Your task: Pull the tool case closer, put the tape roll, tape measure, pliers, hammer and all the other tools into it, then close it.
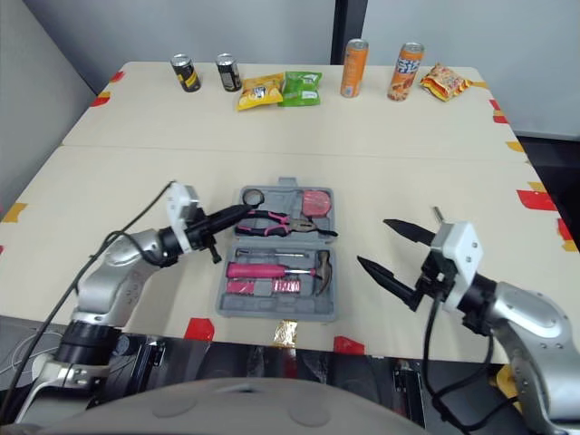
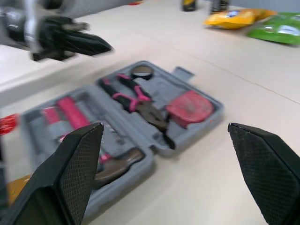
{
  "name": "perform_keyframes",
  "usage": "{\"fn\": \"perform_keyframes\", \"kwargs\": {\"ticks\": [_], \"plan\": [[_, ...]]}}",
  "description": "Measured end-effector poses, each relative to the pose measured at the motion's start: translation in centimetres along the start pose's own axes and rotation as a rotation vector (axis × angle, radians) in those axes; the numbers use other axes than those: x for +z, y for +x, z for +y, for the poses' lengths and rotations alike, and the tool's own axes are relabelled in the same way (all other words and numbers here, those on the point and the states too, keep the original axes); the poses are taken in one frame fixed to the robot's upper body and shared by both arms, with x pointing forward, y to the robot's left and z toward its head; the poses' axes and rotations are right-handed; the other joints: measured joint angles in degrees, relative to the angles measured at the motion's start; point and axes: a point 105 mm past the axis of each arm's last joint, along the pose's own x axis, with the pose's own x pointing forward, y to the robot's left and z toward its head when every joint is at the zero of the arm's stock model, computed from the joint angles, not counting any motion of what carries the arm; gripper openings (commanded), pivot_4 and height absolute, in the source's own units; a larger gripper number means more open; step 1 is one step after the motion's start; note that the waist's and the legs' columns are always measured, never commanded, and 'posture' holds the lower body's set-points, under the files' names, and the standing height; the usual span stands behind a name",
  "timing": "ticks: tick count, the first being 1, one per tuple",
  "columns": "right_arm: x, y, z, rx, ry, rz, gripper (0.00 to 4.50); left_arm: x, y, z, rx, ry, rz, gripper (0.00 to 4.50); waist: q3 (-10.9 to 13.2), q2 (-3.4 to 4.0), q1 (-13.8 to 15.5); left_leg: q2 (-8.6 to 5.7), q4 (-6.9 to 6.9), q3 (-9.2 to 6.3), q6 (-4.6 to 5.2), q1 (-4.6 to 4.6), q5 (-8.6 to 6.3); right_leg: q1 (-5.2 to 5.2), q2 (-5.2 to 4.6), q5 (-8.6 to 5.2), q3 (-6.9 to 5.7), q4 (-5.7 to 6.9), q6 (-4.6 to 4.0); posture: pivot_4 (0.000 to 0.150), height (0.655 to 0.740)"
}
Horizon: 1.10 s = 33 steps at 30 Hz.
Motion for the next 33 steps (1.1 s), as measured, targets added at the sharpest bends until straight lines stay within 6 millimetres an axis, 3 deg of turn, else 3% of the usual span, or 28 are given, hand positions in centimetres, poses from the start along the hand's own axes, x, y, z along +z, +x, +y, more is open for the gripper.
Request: {"fn": "perform_keyframes", "kwargs": {"ticks": [3,4,7,11,16,17,23,33], "plan": [[-1.5,0.2,-0.7,-0.072,0.048,-0.018,4.50,-0.1,-2.3,0.9,0.065,-0.010,-0.020,0.07,0.02,-0.03,-0.60,-0.01,-0.01,0.00,-0.01,0.02,-0.01,0.02,0.00,0.00,0.02,-0.01,0.00,0.150,0.7400],[-2.2,0.0,-0.9,-0.091,0.067,-0.016,4.50,-0.3,-3.1,1.1,0.075,-0.021,-0.017,0.30,0.03,-0.03,-0.69,-0.01,-0.02,0.01,-0.03,0.01,-0.02,0.02,0.00,0.00,0.02,-0.04,0.00,0.150,0.7400],[-4.0,-1.3,-1.0,-0.118,0.102,0.005,4.50,-1.3,-5.8,0.9,0.085,-0.053,0.009,1.21,0.05,-0.02,-0.76,-0.01,-0.16,0.04,-0.04,0.00,-0.03,0.02,0.00,0.00,0.03,-0.22,0.01,0.150,0.7400],[-6.4,-5.0,-0.3,-0.147,0.118,0.077,4.50,-3.1,-10.4,0.9,0.136,-0.099,0.079,2.60,0.13,-0.07,-0.74,-0.02,-0.34,0.06,-0.06,-0.01,-0.04,0.03,0.01,-0.01,0.02,-0.46,0.02,0.150,0.7400],[-7.6,-9.1,0.4,-0.210,0.137,0.135,4.50,-4.5,-14.4,1.1,0.203,-0.128,0.152,4.43,0.45,-0.23,-0.76,-0.01,-0.40,0.06,-0.27,0.12,-0.18,0.16,0.00,-0.02,0.04,-0.49,0.06,0.150,0.7400],[-7.7,-9.6,0.5,-0.220,0.141,0.143,4.50,-4.6,-14.6,1.0,0.211,-0.130,0.156,4.47,0.50,-0.27,-0.72,-0.01,-0.41,0.06,-0.37,0.12,-0.24,0.16,0.00,-0.02,0.04,-0.50,0.06,0.150,0.7400],[-7.5,-10.4,0.9,-0.245,0.166,0.137,4.50,-3.5,-13.7,0.8,0.226,-0.108,0.153,4.47,0.54,-0.30,-0.61,-0.01,-0.43,0.06,-0.56,0.20,-0.36,0.24,0.00,-0.01,0.05,-0.50,0.07,0.150,0.7400],[-2.9,-7.1,-2.3,-0.220,0.114,0.072,4.50,3.2,-6.1,0.6,0.092,-0.043,-0.007,4.47,0.52,-0.23,-0.74,-0.05,-0.33,0.05,0.00,0.14,-0.01,0.25,0.01,0.05,0.05,-0.44,0.11,0.150,0.7400]]}}
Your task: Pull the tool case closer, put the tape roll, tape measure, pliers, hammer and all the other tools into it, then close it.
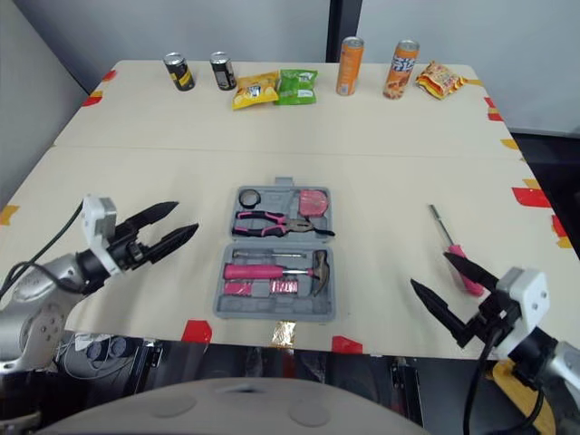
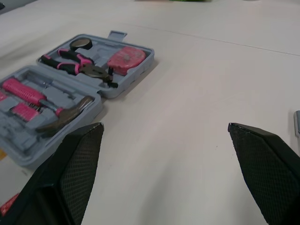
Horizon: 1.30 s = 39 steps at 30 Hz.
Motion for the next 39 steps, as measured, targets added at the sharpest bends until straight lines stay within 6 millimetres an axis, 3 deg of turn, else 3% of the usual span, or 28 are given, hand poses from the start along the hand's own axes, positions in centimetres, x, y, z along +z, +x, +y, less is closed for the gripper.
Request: {"fn": "perform_keyframes", "kwargs": {"ticks": [3,12,18,24,28,33,38,39], "plan": [[1.8,1.1,-1.2,0.002,-0.056,0.011,4.50,1.9,1.9,-1.7,-0.126,0.032,-0.022,4.47,-0.01,0.02,-0.09,-0.01,0.13,0.00,0.02,0.00,0.01,0.02,-0.02,0.03,0.02,0.08,0.03,0.150,0.7400],[3.2,1.7,-4.4,0.007,-0.184,0.222,4.50,4.2,4.9,-5.3,-0.418,0.118,-0.007,4.47,-0.02,0.04,0.29,-0.02,0.32,-0.01,0.06,-0.03,0.03,0.03,-0.05,0.03,0.01,0.24,0.04,0.150,0.7400],[4.6,1.9,-7.5,0.083,-0.318,0.388,4.50,3.5,5.1,-7.5,-0.598,0.116,0.012,4.47,0.00,0.02,-0.42,0.01,0.36,0.00,0.08,-0.04,0.03,0.00,-0.03,0.02,0.01,0.37,0.01,0.150,0.7400],[5.0,2.4,-9.5,0.078,-0.269,0.481,4.50,3.2,5.1,-8.4,-0.666,0.120,0.013,4.47,0.00,0.02,-0.09,0.02,0.51,-0.01,0.17,-0.06,0.05,-0.06,-0.03,-0.01,0.00,0.56,-0.06,0.150,0.7400],[3.5,2.9,-10.2,-0.024,-0.177,0.493,4.50,2.8,4.9,-8.5,-0.665,0.114,0.009,4.47,-0.01,0.03,0.37,0.06,0.60,0.01,0.17,-0.09,0.05,-0.11,-0.03,-0.02,-0.01,0.60,-0.08,0.150,0.7400],[-0.6,3.2,-9.6,-0.168,-0.018,0.478,4.50,2.5,4.7,-9.0,-0.670,0.113,0.003,4.47,-0.03,0.08,1.30,0.08,0.66,0.11,0.17,-0.13,0.05,-0.28,-0.03,-0.04,0.04,0.76,-0.12,0.150,0.7400],[-3.7,2.4,-9.3,-0.316,0.063,0.488,4.50,3.0,4.7,-9.7,-0.693,0.139,-0.005,4.47,-0.03,0.08,1.89,0.09,0.67,0.22,0.14,-0.04,0.03,-0.29,-0.03,-0.05,0.12,0.87,-0.14,0.150,0.7400],[-4.1,2.3,-9.3,-0.343,0.074,0.492,4.09,3.1,4.7,-9.8,-0.695,0.141,-0.006,4.50,-0.03,0.09,1.90,0.09,0.66,0.26,0.13,-0.04,0.03,-0.29,-0.03,-0.05,0.17,0.87,-0.14,0.150,0.7400]]}}
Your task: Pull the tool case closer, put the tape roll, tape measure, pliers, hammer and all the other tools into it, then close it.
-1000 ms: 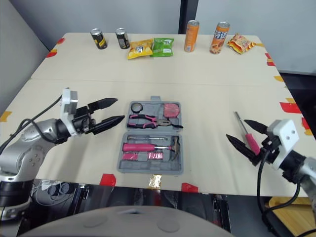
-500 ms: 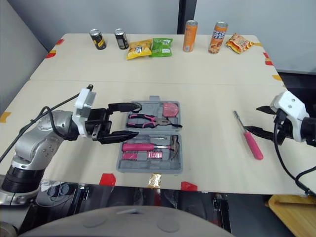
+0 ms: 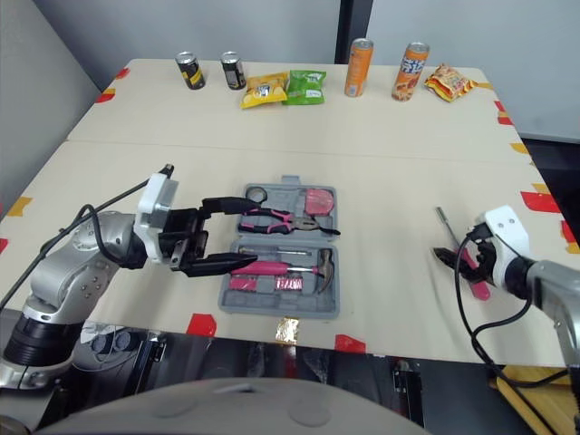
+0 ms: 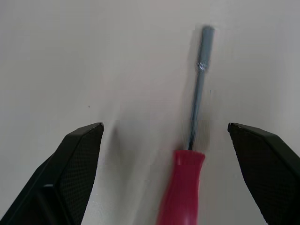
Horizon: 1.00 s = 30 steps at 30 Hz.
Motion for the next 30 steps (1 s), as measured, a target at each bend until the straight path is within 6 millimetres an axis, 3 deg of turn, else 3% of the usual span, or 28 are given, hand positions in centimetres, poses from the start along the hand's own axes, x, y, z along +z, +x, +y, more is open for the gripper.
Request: {"fn": "perform_keyframes", "kwargs": {"ticks": [2,9,12,15,21,24,27,30], "plan": [[-0.4,0.2,0.0,-0.024,0.019,0.000,3.68,0.2,0.1,0.0,-0.006,0.007,0.003,4.50,0.00,-0.01,-0.20,0.00,-0.01,0.02,-0.01,0.01,0.00,-0.01,0.00,0.00,0.03,0.01,0.00,0.150,0.7400],[-0.3,0.8,0.0,-0.057,0.041,-0.031,1.21,0.6,0.4,-0.1,-0.035,0.028,0.006,4.50,0.00,-0.01,-0.45,0.00,-0.03,0.03,-0.02,0.02,0.00,-0.01,0.01,0.00,0.05,0.03,0.01,0.150,0.7400],[-0.3,0.7,0.3,-0.054,0.045,-0.037,0.43,0.6,0.4,-0.1,-0.038,0.029,0.007,4.50,0.00,0.00,-0.40,0.00,-0.03,0.03,-0.03,0.02,0.00,-0.01,0.01,0.00,0.05,0.02,0.01,0.150,0.7400],[-0.5,0.4,2.0,-0.030,0.072,-0.042,0.43,0.3,0.1,-0.2,-0.029,0.023,0.015,4.50,0.01,0.01,-0.25,0.00,-0.16,0.03,-0.03,0.03,-0.01,-0.03,0.03,0.00,0.05,-0.01,0.01,0.150,0.7400],[1.9,-0.5,9.7,0.017,0.182,-0.156,0.43,-0.3,-0.7,-0.1,0.030,0.006,0.026,4.50,0.02,0.03,-0.45,0.02,-0.29,0.03,-0.13,0.07,-0.01,-0.14,0.08,-0.01,0.07,0.03,-0.02,0.150,0.7400],[2.4,-0.5,12.4,0.013,0.217,-0.162,0.43,-0.5,-1.2,0.0,0.080,-0.004,0.017,4.50,0.03,0.02,-0.75,0.00,-0.29,0.03,-0.28,0.07,-0.05,-0.14,0.07,0.00,0.10,-0.03,0.02,0.150,0.7400],[1.8,-0.2,13.5,-0.005,0.238,-0.125,0.43,-0.5,-1.4,-0.2,0.087,0.005,-0.003,4.50,0.03,0.02,-0.83,-0.03,-0.31,0.03,-0.59,0.04,-0.17,-0.11,0.06,0.04,0.11,-0.18,0.10,0.150,0.7400],[0.9,0.2,13.2,-0.068,0.235,-0.087,0.43,-0.4,-1.6,-0.2,0.087,0.005,0.009,4.50,0.03,0.02,-1.04,-0.05,-0.35,0.05,-1.21,0.02,-0.18,-0.11,0.05,0.07,0.16,-0.29,0.17,0.150,0.7400]]}}
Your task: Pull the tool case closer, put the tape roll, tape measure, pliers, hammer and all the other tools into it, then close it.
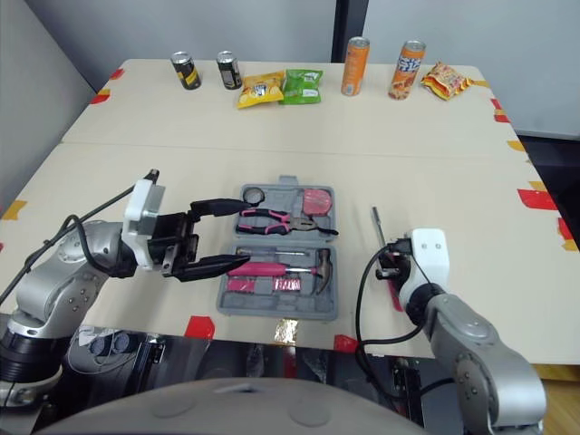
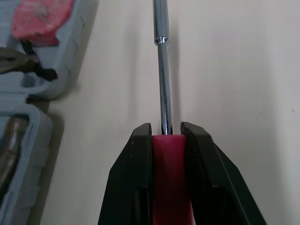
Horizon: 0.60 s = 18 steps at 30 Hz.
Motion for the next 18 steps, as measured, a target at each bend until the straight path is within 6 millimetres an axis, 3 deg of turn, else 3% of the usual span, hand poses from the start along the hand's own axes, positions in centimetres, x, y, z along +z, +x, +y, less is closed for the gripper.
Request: {"fn": "perform_keyframes", "kwargs": {"ticks": [4,6,10,14,15,18], "plan": [[-0.7,0.9,-1.0,-0.058,-0.002,0.010,0.43,0.1,0.0,0.1,0.005,-0.001,0.002,4.50,0.00,-0.02,-0.56,-0.01,-0.07,0.00,-0.08,0.02,0.00,0.02,0.01,0.02,0.01,-0.02,0.05,0.150,0.7400],[-0.6,1.2,-0.9,-0.042,0.010,-0.005,1.44,0.3,0.2,0.1,0.006,0.005,0.002,4.50,0.00,-0.06,-0.80,-0.01,-0.09,-0.03,-0.08,0.05,0.00,0.06,0.03,0.03,0.01,-0.01,0.06,0.150,0.7400],[-0.4,1.5,-0.6,0.012,0.013,-0.013,2.79,0.5,0.2,0.1,-0.003,-0.001,0.002,4.50,0.00,-0.05,-1.27,-0.03,-0.08,-0.04,-0.07,0.10,0.00,0.10,0.02,0.05,0.04,0.01,0.08,0.150,0.7400],[0.8,0.8,-1.6,0.085,-0.033,0.003,4.18,0.5,-0.2,0.0,0.000,-0.002,0.012,4.50,0.01,-0.04,-1.21,-0.06,-0.04,-0.03,-0.04,0.10,0.01,0.15,0.01,0.11,0.07,-0.02,0.19,0.150,0.7400],[1.1,0.5,-1.5,0.134,-0.056,0.022,4.46,0.4,-0.3,0.0,0.007,-0.003,0.009,4.50,0.01,-0.03,-1.27,-0.07,-0.02,-0.02,-0.01,0.10,0.00,0.16,0.01,0.24,0.10,-0.03,0.40,0.150,0.7400],[3.2,-1.1,-1.3,0.319,-0.179,0.089,4.46,0.2,-0.5,-0.2,0.010,-0.003,-0.009,4.50,0.02,-0.02,-1.26,-0.07,0.02,-0.03,0.13,0.11,-0.05,0.18,0.01,0.40,0.11,-0.04,0.69,0.150,0.7400]]}}
